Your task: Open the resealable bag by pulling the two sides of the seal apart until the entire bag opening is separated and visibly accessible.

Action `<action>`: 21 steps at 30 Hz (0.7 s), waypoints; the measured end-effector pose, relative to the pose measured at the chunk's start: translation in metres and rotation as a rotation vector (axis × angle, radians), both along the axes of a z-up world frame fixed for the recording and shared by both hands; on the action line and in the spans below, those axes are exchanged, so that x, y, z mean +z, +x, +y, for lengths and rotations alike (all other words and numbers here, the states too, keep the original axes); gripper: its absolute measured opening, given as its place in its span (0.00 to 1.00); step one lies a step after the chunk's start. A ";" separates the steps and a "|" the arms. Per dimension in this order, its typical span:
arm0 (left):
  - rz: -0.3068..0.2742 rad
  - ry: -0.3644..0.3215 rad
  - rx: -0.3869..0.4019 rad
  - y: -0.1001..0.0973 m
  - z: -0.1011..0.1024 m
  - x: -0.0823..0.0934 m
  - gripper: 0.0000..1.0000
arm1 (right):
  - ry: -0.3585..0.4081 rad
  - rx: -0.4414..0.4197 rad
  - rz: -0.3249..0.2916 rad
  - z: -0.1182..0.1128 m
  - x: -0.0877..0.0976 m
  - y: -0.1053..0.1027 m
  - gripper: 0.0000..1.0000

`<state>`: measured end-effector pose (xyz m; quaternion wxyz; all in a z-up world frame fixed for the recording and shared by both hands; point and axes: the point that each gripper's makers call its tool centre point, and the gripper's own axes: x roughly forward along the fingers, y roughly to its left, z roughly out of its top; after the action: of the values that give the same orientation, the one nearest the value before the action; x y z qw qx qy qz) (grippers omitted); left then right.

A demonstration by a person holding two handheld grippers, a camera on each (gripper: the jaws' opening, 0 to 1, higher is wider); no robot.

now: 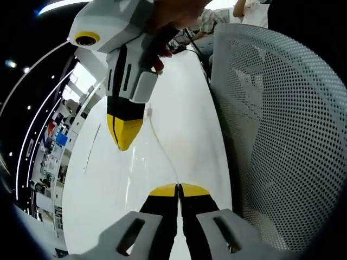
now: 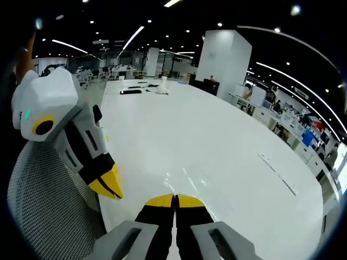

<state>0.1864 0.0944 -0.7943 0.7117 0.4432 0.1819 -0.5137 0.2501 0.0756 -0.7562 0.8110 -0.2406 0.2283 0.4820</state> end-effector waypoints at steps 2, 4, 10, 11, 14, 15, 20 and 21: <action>-0.002 0.000 -0.001 0.000 0.000 0.000 0.00 | 0.006 -0.006 -0.005 0.000 0.003 0.002 0.00; -0.006 -0.002 0.000 0.001 -0.001 0.001 0.00 | 0.010 -0.009 -0.013 0.001 0.007 0.004 0.00; -0.035 -0.009 0.009 0.014 -0.001 0.009 0.00 | 0.026 -0.012 -0.065 0.006 0.027 0.015 0.00; -0.041 -0.011 0.010 0.016 -0.001 0.011 0.00 | 0.027 -0.013 -0.072 0.006 0.031 0.016 0.00; -0.072 -0.018 0.017 0.028 0.000 0.019 0.00 | 0.035 -0.007 -0.122 0.009 0.048 0.024 0.00; -0.081 -0.022 0.021 0.031 0.000 0.022 0.00 | 0.035 -0.007 -0.132 0.010 0.052 0.026 0.00; -0.128 -0.029 0.037 0.048 0.002 0.034 0.00 | 0.049 0.001 -0.181 0.018 0.073 0.040 0.00; -0.134 -0.032 0.041 0.050 0.003 0.036 0.00 | 0.046 0.005 -0.193 0.019 0.076 0.041 0.00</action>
<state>0.2368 0.0970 -0.7586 0.7398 0.4611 0.1349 -0.4711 0.2912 0.0946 -0.6799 0.8333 -0.2676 0.1375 0.4638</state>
